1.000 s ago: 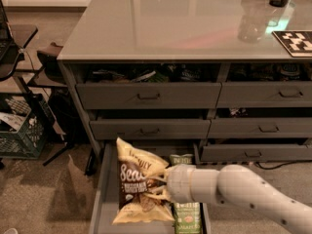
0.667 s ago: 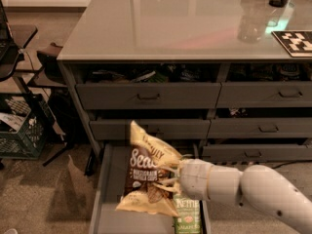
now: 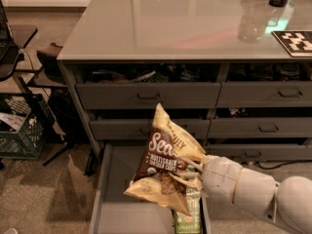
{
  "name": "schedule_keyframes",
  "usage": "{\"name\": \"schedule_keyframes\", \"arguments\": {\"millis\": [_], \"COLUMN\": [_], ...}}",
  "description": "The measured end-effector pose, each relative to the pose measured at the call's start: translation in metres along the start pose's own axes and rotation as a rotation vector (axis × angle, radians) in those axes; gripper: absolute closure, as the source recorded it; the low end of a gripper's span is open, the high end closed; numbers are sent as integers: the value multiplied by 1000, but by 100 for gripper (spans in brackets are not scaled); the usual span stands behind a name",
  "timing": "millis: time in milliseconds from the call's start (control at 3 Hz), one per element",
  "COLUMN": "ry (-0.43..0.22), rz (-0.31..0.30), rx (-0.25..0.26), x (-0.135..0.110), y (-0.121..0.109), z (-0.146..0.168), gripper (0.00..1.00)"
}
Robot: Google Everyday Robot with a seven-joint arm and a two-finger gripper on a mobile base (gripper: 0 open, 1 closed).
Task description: Pick brown chip bag from bottom drawer and place on counter
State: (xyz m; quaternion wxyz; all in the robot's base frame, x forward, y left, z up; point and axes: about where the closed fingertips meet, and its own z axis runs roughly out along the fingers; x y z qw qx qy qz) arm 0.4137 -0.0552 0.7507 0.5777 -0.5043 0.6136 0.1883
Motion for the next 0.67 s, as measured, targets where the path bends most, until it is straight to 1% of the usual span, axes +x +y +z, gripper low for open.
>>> {"name": "schedule_keyframes", "arguments": {"millis": [333,667], "ry": [2,2], "rz": [2,2], "rx": [7,7], "x": [1,1], "y": [-1,-1], "z": [-3,-3], "gripper": [81,58]}}
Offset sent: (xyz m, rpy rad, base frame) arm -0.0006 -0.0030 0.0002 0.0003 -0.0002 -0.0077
